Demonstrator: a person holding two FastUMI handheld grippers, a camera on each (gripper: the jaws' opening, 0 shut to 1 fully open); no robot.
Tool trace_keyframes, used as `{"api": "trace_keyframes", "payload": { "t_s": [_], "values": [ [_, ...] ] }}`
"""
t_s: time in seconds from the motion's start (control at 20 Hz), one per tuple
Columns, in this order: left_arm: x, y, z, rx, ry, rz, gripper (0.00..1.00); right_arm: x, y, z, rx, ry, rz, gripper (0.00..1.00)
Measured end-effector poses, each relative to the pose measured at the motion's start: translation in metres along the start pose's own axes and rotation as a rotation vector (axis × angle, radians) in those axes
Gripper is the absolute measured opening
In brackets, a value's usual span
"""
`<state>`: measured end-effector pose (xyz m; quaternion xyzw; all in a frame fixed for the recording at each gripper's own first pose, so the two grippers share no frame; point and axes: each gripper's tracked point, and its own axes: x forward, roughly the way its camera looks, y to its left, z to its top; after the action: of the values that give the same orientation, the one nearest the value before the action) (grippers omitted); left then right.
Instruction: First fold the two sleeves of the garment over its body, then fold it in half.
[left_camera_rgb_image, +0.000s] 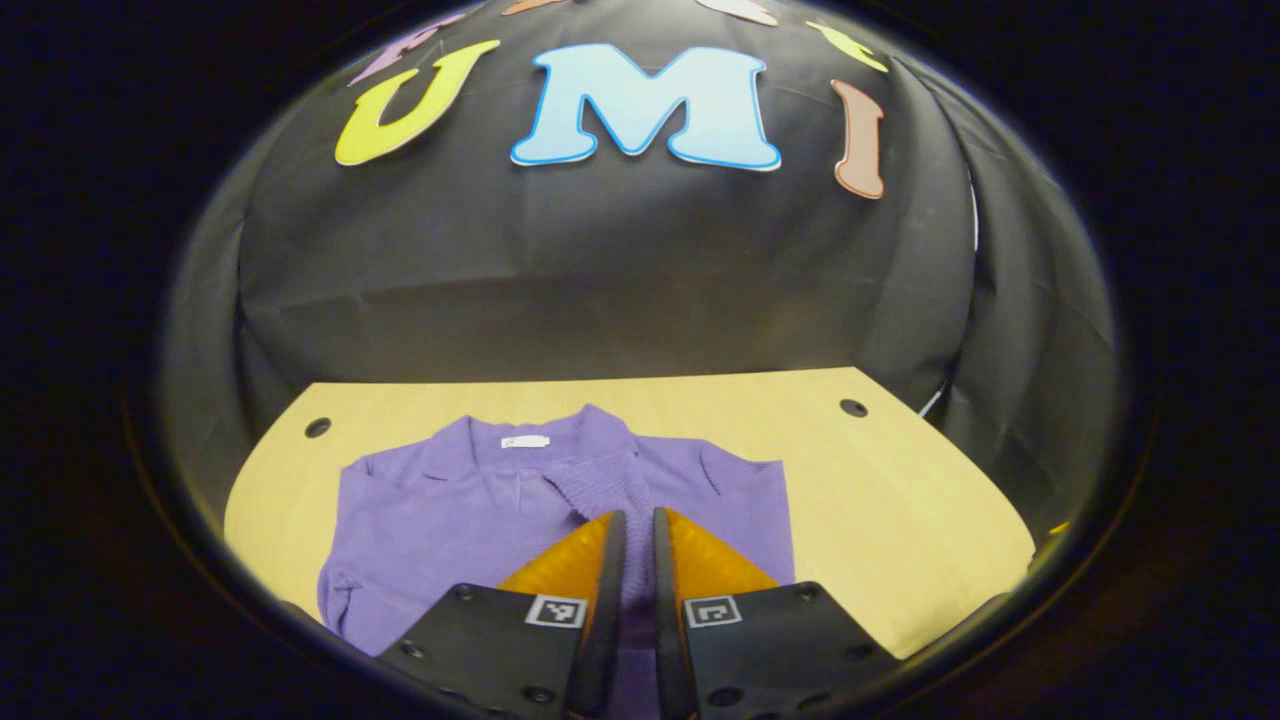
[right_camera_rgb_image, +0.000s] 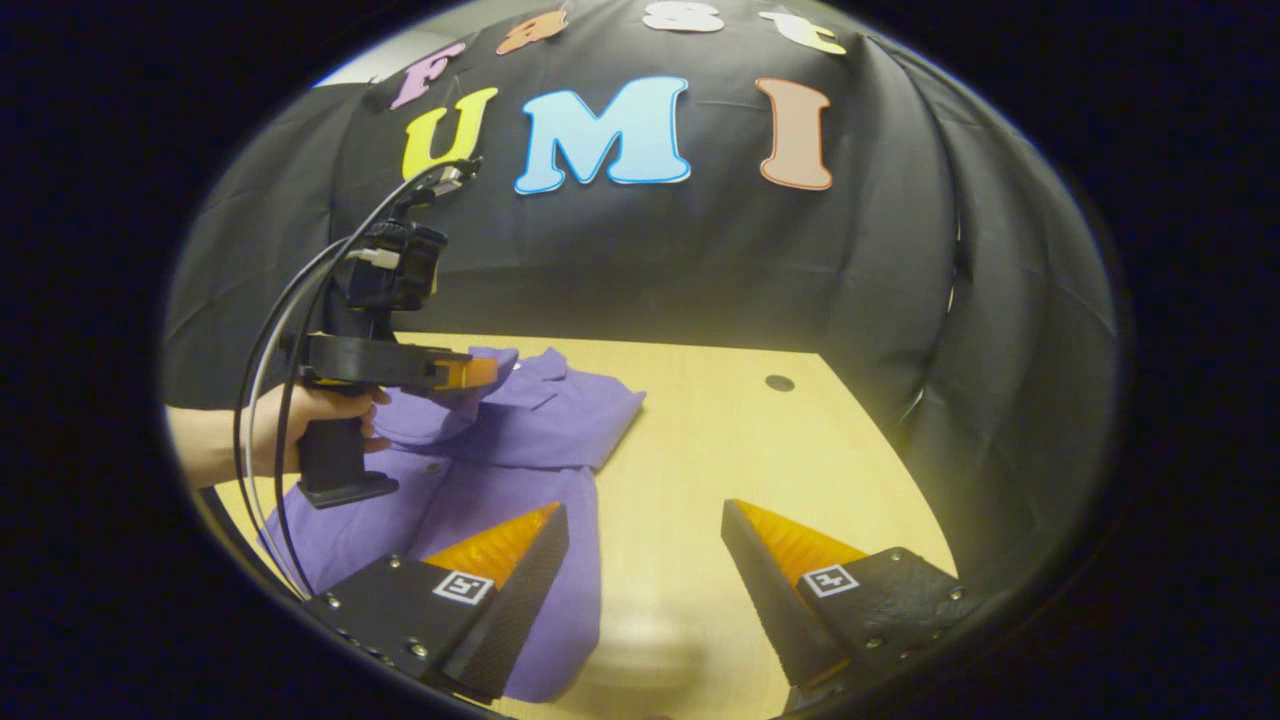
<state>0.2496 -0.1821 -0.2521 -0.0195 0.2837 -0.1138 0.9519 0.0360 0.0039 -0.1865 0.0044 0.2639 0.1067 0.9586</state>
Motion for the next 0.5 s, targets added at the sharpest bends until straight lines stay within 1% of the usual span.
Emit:
{"api": "trace_keyframes", "payload": {
  "t_s": [0.05, 0.2, 0.25, 0.3, 0.4, 0.45, 0.5],
  "values": [
    [-0.001, -0.002, -0.001, -0.012, 0.001, -0.018, 0.28, -0.001, 0.0, -0.001, -0.001, 0.001, -0.005, 0.96],
    [-0.012, -0.006, -0.003, -0.035, 0.0, -0.048, 0.69, -0.004, 0.004, -0.002, 0.013, 0.007, -0.019, 0.96],
    [-0.017, -0.003, -0.003, -0.034, -0.002, -0.046, 0.82, -0.004, 0.006, -0.004, 0.019, 0.013, -0.025, 0.92],
    [-0.023, 0.0, -0.005, -0.034, -0.002, -0.044, 0.96, -0.006, 0.008, -0.006, 0.023, 0.02, -0.031, 0.96],
    [-0.041, 0.008, -0.008, -0.032, -0.002, -0.048, 0.95, -0.011, 0.015, -0.011, 0.035, 0.04, -0.044, 0.97],
    [-0.05, 0.011, -0.01, -0.031, -0.003, -0.051, 0.98, -0.012, 0.018, -0.013, 0.037, 0.044, -0.048, 0.97],
    [-0.062, 0.017, -0.012, -0.029, -0.003, -0.051, 0.95, -0.013, 0.021, -0.016, 0.034, 0.051, -0.053, 0.97]
  ]
}}
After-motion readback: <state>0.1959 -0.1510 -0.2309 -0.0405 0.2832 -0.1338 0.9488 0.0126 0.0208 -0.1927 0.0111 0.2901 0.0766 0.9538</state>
